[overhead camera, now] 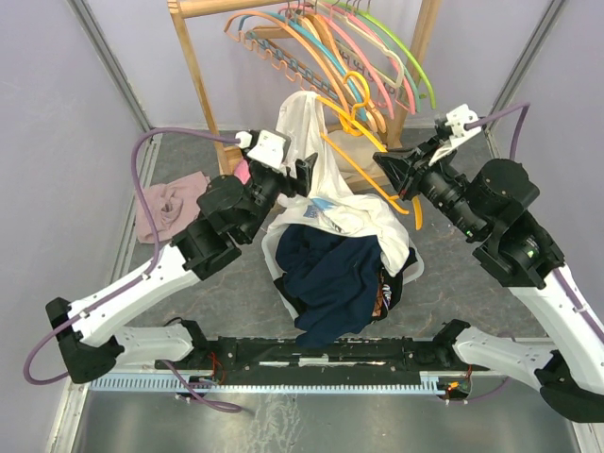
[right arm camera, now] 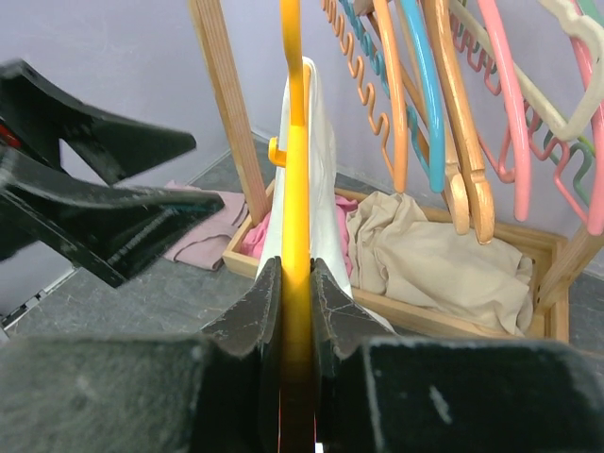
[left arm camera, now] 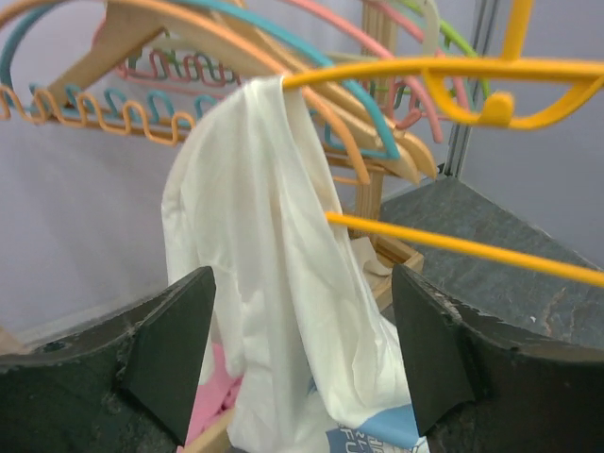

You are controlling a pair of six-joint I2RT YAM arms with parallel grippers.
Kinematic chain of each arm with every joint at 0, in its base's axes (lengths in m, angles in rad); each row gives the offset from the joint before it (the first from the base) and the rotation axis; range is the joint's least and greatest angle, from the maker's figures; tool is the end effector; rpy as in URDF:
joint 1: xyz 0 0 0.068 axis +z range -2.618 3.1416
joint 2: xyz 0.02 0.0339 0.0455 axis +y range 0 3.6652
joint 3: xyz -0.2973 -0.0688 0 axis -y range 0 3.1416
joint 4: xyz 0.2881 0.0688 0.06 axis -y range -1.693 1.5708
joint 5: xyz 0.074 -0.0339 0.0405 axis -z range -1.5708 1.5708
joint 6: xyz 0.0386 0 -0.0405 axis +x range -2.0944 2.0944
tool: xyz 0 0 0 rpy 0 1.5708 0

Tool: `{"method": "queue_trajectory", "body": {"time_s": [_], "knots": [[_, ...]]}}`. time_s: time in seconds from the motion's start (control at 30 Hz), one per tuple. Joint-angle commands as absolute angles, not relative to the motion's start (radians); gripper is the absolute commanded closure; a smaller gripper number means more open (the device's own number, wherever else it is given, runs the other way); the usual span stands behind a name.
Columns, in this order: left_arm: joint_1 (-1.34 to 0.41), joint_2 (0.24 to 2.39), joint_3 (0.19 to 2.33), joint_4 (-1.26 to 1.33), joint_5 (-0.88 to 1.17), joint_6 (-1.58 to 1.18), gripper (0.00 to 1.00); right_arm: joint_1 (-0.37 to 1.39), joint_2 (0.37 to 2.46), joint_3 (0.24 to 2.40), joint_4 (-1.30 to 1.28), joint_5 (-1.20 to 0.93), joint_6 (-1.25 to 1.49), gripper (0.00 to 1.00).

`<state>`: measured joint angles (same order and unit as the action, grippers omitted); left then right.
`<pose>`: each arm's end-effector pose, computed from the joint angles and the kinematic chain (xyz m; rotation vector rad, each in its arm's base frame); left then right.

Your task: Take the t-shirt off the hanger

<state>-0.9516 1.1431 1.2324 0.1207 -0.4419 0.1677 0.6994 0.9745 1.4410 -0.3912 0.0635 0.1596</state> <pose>0.1787 -0.2223 0.4922 0.3961 1.3326 -0.3542 0.1512 0.1240 0.5511 -0.3571 1.4873 0.6422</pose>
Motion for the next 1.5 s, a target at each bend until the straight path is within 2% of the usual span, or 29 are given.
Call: {"method": "queue_trajectory", "body": {"time_s": [0.0,0.07,0.3,0.53,0.67,0.77,0.83,0.9,0.93,1.0,1.03,1.47], "knots": [[-0.957,1.153,1.143,0.22,-0.506,0.04,0.15,0.702,0.947,1.439,-0.269,0.073,0.166,0.99],[-0.956,1.172,1.115,0.26,-0.505,0.007,0.07,0.702,0.945,1.44,-0.266,0.067,0.166,0.98],[-0.955,1.277,1.105,0.338,-0.523,-0.037,0.03,0.702,0.939,1.443,-0.261,0.05,0.176,0.98],[-0.954,1.367,1.144,0.372,-0.61,-0.046,0.03,0.702,0.928,1.446,-0.264,0.036,0.183,0.98],[-0.947,1.407,1.166,0.391,-0.644,-0.053,0.09,0.702,0.918,1.444,-0.264,0.035,0.185,0.98],[-0.939,1.436,1.189,0.391,-0.666,-0.055,0.22,0.702,0.91,1.443,-0.262,0.034,0.187,0.98],[-0.933,1.451,1.197,0.399,-0.674,-0.058,0.36,0.702,0.905,1.443,-0.263,0.032,0.188,0.98],[-0.928,1.454,1.197,0.415,-0.674,-0.059,0.55,0.701,0.9,1.443,-0.264,0.033,0.187,0.98],[-0.926,1.453,1.197,0.421,-0.675,-0.059,0.68,0.702,0.897,1.443,-0.266,0.032,0.186,0.98],[-0.924,1.447,1.202,0.43,-0.676,-0.055,0.88,0.701,0.889,1.443,-0.277,0.035,0.184,0.98],[-0.923,1.444,1.208,0.431,-0.676,-0.05,0.95,0.701,0.884,1.442,-0.281,0.039,0.181,0.98],[-0.92,1.386,1.419,0.36,-0.761,0.147,0.97,0.701,0.777,1.412,-0.353,0.095,0.141,0.98]]}}
